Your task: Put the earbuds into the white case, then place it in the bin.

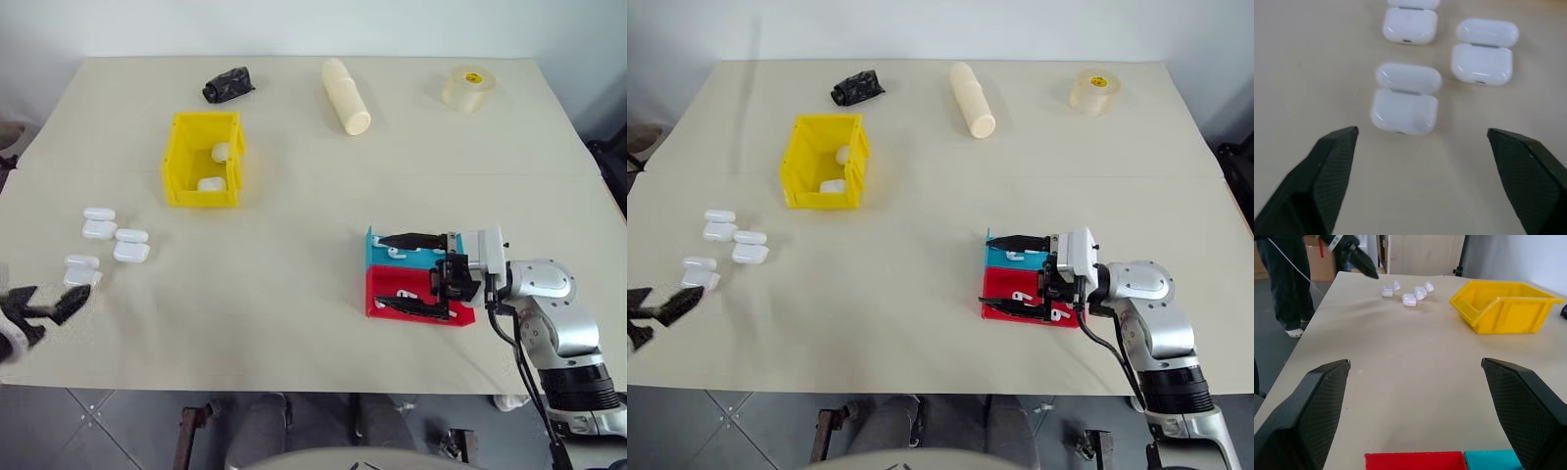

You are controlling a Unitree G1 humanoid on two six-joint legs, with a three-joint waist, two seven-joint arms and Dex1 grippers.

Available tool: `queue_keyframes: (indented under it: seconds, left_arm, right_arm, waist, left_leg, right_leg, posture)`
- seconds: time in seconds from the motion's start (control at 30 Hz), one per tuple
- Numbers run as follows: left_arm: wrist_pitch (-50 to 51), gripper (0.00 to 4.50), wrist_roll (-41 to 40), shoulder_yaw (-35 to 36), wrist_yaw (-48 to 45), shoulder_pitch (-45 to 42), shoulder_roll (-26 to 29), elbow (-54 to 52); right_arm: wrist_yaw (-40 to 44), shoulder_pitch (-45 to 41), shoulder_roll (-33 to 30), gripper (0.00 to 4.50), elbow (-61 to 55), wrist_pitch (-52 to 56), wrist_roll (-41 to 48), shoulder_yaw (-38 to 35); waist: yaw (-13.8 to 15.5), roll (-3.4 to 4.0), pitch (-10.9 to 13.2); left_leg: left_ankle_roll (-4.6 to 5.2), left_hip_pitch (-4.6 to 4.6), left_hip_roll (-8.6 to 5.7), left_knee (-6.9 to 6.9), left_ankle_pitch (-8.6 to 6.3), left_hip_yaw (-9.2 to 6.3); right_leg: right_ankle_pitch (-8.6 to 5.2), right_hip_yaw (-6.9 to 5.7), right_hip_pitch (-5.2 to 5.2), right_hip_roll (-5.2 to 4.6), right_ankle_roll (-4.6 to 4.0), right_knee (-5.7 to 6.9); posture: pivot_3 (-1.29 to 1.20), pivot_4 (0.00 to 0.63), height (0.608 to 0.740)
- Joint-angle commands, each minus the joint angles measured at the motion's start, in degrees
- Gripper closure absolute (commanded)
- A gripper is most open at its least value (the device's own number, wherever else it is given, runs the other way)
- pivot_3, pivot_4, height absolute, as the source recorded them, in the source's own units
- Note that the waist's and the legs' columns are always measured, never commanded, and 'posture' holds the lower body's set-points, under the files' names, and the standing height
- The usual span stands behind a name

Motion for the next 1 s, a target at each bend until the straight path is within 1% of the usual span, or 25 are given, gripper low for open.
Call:
queue_keyframes:
  seconds: [0.03, 0.1, 0.13, 0.2, 0.33, 0.5, 0.6, 0.8, 1.0]
  left_arm:
    - [6.32, 0.01, 2.13, -5.27, -5.29, -3.22, 8.98, 8.13]
    - [8.66, 0.01, 3.34, -9.66, -7.54, -6.19, 13.48, 12.42]
    - [9.29, 0.01, 4.47, -13.13, -8.48, -8.7, 15.97, 15.42]
    - [11.2, 0.01, 5.85, -18.24, -9.6, -14.35, 18.64, 20.54]
    - [11.23, 0.01, 8.46, -28.04, -14.73, -24.91, 20.65, 27.37]
    - [7.79, 0.01, 14.69, -40.44, -23.25, -31.45, 23.12, 32.72]
    - [6.05, 0.01, 18.23, -44.7, -26.19, -35.1, 23.08, 36.23]
    - [1.83, 0.01, 25.11, -50.63, -29.66, -43.14, 20.03, 43.66]
    - [1.46, 0.01, 29.82, -54.38, -33.13, -45.93, 19.22, 45.81]
  right_arm:
    - [0.12, -0.64, -0.07, 0.0, -1.0, 0.37, 0.73, -0.7]
    - [0.0, -0.72, 0.06, 0.0, -1.18, 0.5, 0.67, -0.55]
    - [-0.08, -0.69, 0.12, 0.0, -1.35, 0.62, 0.68, -0.49]
    - [-0.2, -0.56, 0.16, 0.0, -1.68, 0.8, 0.64, -0.41]
    - [-0.44, 0.19, 0.2, 0.0, -2.3, 0.82, 0.55, -0.39]
    - [-1.2, 0.42, 0.44, 0.0, -3.06, 0.91, 0.48, -0.27]
    - [-1.66, 0.35, 0.4, 0.0, -3.16, 0.84, 0.44, -0.45]
    - [-2.58, 1.41, 0.59, 0.0, -3.92, 0.54, 0.17, -0.35]
    - [-3.71, 1.99, 0.67, 0.0, -4.71, 0.57, 0.17, -0.51]
  waist:
    - [-0.44, -0.01, 0.01]
    - [-0.69, -0.01, 0.01]
    - [-0.75, -0.01, 0.01]
    - [-0.93, -0.02, 0.01]
    - [-0.97, -0.02, 0.01]
    - [-1.48, -0.06, 0.03]
    - [-1.7, -0.07, 0.04]
    - [-1.91, -0.13, 0.04]
    - [-2.11, -0.22, 0.02]
  left_leg:
    - [0.0, -0.01, -0.01, -0.04, 0.0, 0.0]
    - [-0.01, -0.04, 0.0, -0.12, 0.01, -0.01]
    - [-0.02, -0.04, 0.0, -0.2, 0.01, 0.0]
    - [-0.06, -0.07, 0.01, -0.31, 0.03, 0.04]
    - [-0.16, -0.23, 0.03, -0.51, 0.09, 0.14]
    - [-0.18, -0.26, 0.02, -0.52, 0.11, 0.28]
    - [-0.17, -0.27, -0.01, -0.43, 0.11, 0.31]
    - [-0.22, -0.25, -0.11, -0.29, 0.2, 0.34]
    - [-0.22, -0.24, -0.16, -0.29, 0.24, 0.34]
  right_leg:
    - [0.0, -0.01, -0.03, 0.0, -0.01, 0.0]
    - [-0.01, -0.02, -0.1, 0.0, -0.02, 0.01]
    - [-0.01, -0.01, -0.14, 0.0, -0.03, -0.01]
    - [-0.03, 0.02, -0.27, 0.01, -0.06, 0.0]
    - [-0.06, 0.03, -0.67, 0.03, -0.12, 0.15]
    - [-0.07, 0.01, -0.81, 0.03, -0.13, 0.54]
    - [-0.07, 0.01, -0.8, 0.02, -0.13, 0.61]
    - [-0.07, 0.02, -0.81, 0.06, -0.12, 0.86]
    - [-0.07, 0.06, -0.89, 0.06, -0.12, 1.03]
  posture:
    - [0.0, 0.15, 0.74]
    - [0.0, 0.15, 0.74]
    - [0.0, 0.15, 0.74]
    - [0.0, 0.15, 0.74]
    - [0.0, 0.15, 0.74]
    - [0.0, 0.15, 0.74]
    - [0.0, 0.15, 0.74]
    - [0.0, 0.15, 0.74]
    - [0.0, 0.15, 0.74]
